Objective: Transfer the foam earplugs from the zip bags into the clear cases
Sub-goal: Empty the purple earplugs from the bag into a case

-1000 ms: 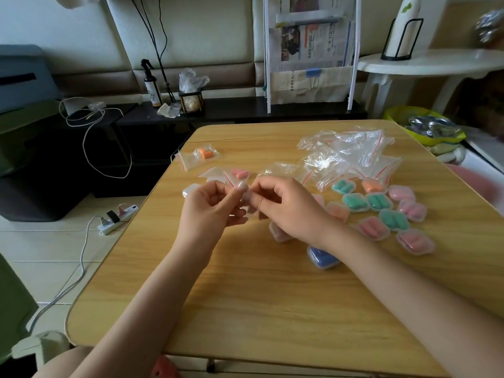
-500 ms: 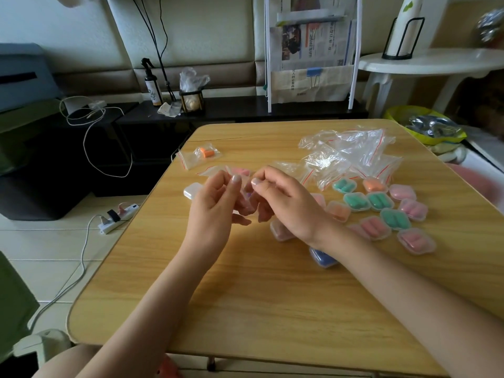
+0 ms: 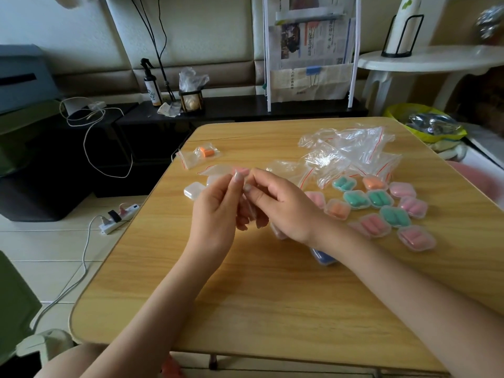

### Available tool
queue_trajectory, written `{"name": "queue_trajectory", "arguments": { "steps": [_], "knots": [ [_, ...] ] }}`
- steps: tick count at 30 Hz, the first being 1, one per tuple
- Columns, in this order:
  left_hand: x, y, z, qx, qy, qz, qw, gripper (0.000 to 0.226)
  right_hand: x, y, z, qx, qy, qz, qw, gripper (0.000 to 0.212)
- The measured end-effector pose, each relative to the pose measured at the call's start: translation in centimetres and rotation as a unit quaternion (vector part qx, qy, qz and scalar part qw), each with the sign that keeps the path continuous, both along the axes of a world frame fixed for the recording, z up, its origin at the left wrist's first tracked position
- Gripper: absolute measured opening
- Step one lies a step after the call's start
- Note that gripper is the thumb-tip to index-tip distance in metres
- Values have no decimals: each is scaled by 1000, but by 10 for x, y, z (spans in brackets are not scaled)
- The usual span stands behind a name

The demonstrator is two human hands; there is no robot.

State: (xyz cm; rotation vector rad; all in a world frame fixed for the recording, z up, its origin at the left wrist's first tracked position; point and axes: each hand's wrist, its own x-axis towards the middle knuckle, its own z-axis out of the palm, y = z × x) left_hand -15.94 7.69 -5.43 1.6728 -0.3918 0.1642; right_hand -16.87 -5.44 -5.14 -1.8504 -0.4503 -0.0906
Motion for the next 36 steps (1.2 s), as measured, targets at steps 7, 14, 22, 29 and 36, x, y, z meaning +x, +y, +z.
{"name": "queue_trajectory", "arguments": {
  "steps": [7,14,22,29,36],
  "knots": [
    [2,-4,-15,176,-164,108,965,35,1,8,-9,-125,-146,-149,970,30],
    [-2,-9,-14,233,-211,117,942,35,5,-1,-5,-222,-216,-262,914,20],
    [-1,-1,-11,171,-165,138,962,39,11,-7,-5,-270,-364,-188,872,8],
    [-3,-2,-15,198,-282,107,933,34,9,-4,-13,-314,-219,-148,912,50],
    [-6,-4,-10,121,-190,100,969,36,11,-7,-6,-212,-78,-128,966,58]
  ]
}}
